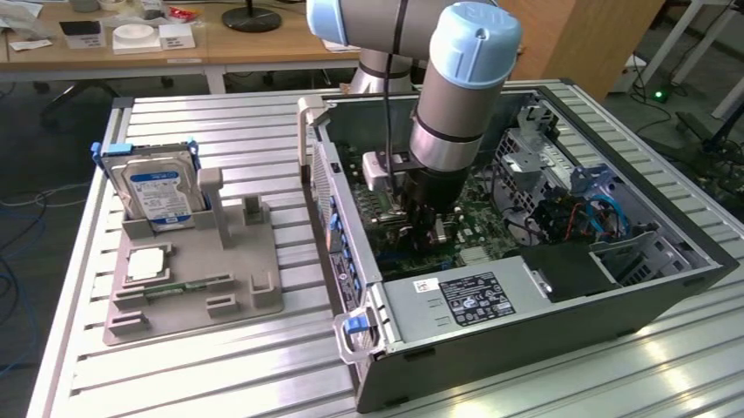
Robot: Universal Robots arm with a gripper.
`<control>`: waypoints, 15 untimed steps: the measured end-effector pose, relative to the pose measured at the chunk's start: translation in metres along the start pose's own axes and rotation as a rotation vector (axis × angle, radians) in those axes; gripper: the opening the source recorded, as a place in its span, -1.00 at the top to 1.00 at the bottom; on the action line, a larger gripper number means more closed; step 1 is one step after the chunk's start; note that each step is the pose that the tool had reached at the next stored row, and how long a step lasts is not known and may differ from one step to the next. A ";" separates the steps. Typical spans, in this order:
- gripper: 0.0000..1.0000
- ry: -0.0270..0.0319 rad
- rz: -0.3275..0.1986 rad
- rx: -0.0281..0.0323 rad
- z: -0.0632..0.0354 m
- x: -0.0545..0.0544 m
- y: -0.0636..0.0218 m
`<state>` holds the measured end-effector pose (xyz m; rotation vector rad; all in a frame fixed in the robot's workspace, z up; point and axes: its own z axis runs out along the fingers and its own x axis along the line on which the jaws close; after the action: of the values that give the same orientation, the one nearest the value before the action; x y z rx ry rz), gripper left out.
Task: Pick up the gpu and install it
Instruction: 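Insert the gpu into the slot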
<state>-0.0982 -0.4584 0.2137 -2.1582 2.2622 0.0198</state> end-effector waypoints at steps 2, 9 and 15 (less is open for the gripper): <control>0.43 -0.0001 0.000 0.0001 0.0000 0.000 0.0000; 0.29 -0.0005 0.000 0.0051 -0.0053 0.000 0.0002; 0.29 -0.0007 0.000 0.0098 -0.0298 -0.001 0.0003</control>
<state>-0.0985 -0.4584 0.2435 -2.1534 2.2568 0.0094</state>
